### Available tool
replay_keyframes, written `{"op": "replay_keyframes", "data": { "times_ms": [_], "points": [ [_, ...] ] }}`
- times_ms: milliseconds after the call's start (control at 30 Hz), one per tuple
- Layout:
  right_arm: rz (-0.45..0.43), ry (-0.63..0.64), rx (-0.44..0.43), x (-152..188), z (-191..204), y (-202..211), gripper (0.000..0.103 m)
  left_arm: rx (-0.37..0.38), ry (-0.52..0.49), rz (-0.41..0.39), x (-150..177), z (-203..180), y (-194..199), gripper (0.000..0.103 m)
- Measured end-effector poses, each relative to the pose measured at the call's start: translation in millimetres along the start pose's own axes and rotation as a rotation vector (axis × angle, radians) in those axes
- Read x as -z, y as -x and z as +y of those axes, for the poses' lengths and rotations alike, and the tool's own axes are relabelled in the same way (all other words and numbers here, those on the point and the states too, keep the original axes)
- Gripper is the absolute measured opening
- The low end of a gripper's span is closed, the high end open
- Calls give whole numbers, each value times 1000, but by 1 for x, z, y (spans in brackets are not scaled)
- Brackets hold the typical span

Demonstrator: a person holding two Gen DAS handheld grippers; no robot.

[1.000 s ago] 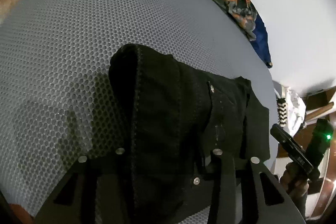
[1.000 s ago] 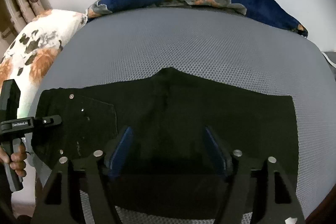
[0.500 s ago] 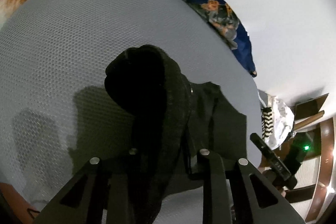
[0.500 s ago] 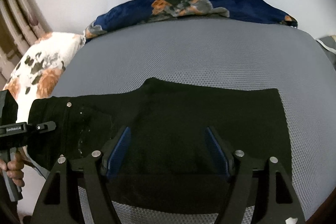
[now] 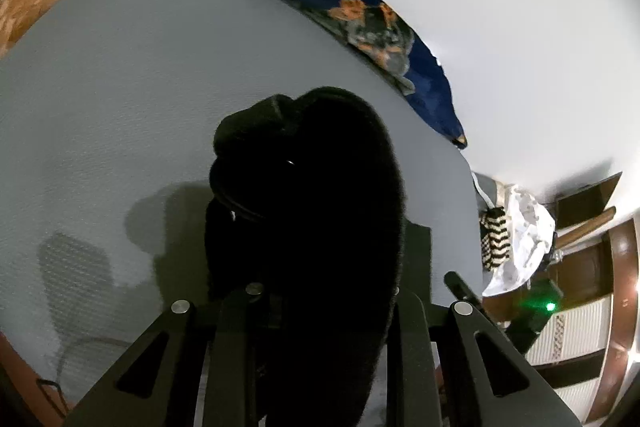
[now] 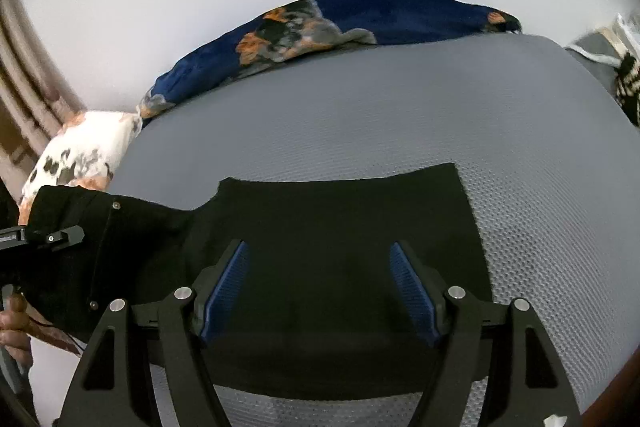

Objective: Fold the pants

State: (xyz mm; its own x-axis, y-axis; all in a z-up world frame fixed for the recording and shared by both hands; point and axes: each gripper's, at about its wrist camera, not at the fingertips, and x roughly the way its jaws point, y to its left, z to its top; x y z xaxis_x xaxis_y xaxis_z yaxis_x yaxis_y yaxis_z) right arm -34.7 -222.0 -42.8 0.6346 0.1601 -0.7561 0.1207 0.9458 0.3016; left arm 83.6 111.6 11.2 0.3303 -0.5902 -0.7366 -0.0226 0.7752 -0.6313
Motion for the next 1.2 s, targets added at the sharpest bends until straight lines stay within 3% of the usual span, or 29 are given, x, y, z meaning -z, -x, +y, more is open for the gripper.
{"op": "replay_keyframes", "data": {
  "times_ms": [533, 767, 967, 1200],
  "points": [
    [-21, -99, 61, 1, -81, 21, 71, 38, -91, 72, 1, -103, -76, 22],
    [-4, -201, 0, 2, -101, 21, 71, -35, -172, 123, 13, -130, -125, 23],
    [-4, -183, 34, 2, -100, 21, 71, -105, -222, 133, 27, -142, -152, 24],
    [-3, -222, 4, 2, -108, 22, 71, -152, -252, 140, 35, -144, -171, 26]
  ]
}}
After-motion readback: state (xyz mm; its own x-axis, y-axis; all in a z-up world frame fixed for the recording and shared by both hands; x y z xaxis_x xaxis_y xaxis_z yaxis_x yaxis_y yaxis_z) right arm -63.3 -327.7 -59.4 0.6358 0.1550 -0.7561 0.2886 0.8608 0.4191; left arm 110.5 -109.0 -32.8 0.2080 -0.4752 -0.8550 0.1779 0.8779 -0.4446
